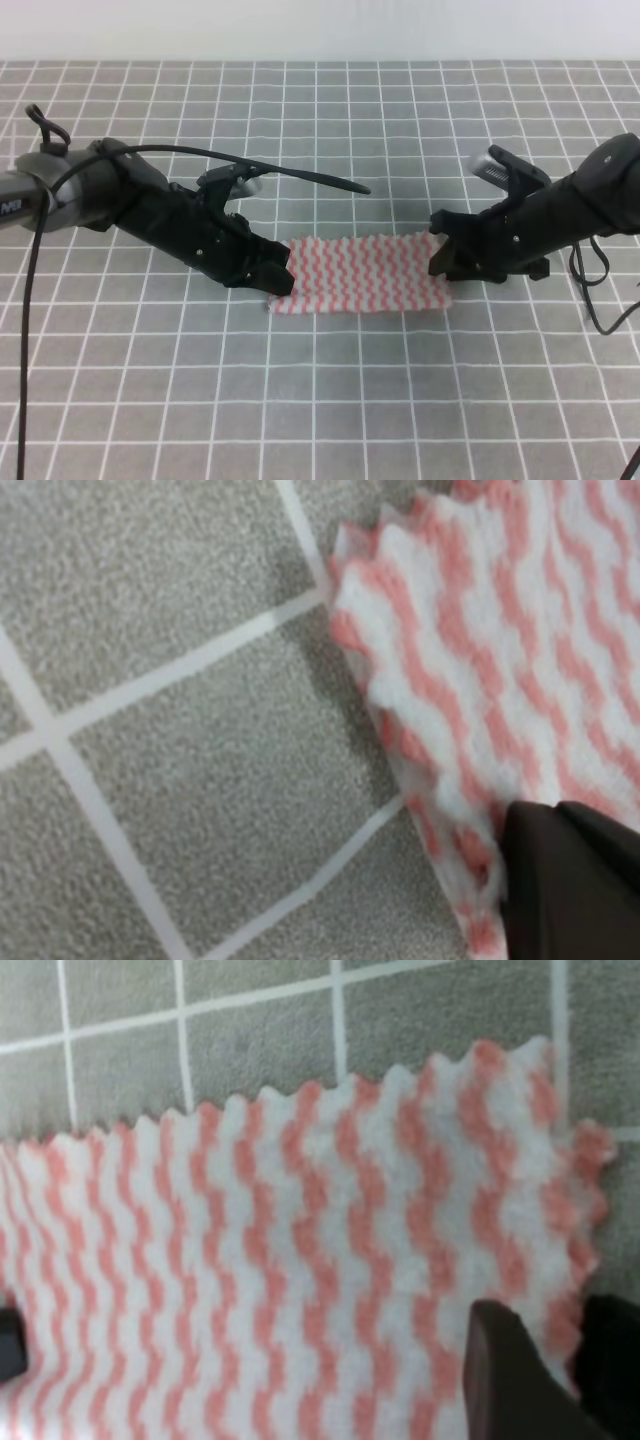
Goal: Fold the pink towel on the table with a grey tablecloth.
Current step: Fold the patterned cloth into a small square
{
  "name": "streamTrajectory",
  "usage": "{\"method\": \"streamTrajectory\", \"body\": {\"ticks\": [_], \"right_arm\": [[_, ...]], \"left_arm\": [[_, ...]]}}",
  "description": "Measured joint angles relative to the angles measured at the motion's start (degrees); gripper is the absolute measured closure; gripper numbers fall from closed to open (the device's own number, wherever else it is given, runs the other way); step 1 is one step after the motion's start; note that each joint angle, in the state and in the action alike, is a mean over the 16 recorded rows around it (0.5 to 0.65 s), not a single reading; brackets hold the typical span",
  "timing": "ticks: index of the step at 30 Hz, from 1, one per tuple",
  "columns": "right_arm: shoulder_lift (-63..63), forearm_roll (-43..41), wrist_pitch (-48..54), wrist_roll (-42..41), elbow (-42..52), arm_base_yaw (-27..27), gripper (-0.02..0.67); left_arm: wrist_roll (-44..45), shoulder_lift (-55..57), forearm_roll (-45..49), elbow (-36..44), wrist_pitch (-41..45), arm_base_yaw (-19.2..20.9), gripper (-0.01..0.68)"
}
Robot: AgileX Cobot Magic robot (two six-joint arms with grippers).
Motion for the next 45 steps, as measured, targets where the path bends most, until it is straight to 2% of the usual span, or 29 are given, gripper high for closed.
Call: {"method": "streamTrajectory", "body": {"ticks": [13, 25, 32, 45], "right_arm": [[0.9, -3.7, 5.6, 1.4, -3.3, 0.2, 0.529], [0.8, -8.2, 5.9, 5.1, -3.6, 0.2, 0.618], [0.9, -7.0, 6.1, 4.9, -4.4, 0.2, 0.654], [0.8, -0.1, 9.6, 0.9, -8.8, 1.2, 0.659]], "left_arm": [[0.1, 0.0, 0.0, 0.0, 0.1, 0.0, 0.676], [0.2, 0.0, 0.1, 0.0, 0.2, 0.0, 0.676], [0.3, 0.0, 0.1, 0.0, 0.2, 0.0, 0.676], [0.4, 0.0, 0.0, 0.0, 0.2, 0.0, 0.676]]}}
